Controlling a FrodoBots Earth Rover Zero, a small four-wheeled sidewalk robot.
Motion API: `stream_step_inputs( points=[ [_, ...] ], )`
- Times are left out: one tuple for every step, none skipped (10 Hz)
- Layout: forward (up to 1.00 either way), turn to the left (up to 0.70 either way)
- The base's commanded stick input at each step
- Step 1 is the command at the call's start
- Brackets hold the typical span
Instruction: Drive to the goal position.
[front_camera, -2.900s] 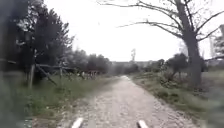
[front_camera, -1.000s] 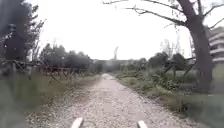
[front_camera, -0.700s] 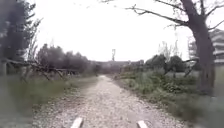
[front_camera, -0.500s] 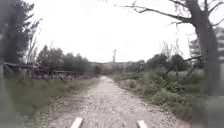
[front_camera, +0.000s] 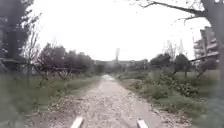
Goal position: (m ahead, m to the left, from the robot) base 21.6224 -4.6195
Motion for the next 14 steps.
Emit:
stream_step_inputs(
  points=[
    [0.7, -0.15],
    [0.7, -0.29],
    [0.7, -0.06],
    [0.7, 0.0],
    [0.7, 0.0],
    [0.7, 0.0],
    [0.7, 0.0],
    [0.7, 0.0],
    [0.7, 0.0],
    [0.7, 0.0],
    [0.7, 0.0],
    [0.7, 0.0],
    [0.7, 0.0],
    [0.7, 0.0]
  ],
)
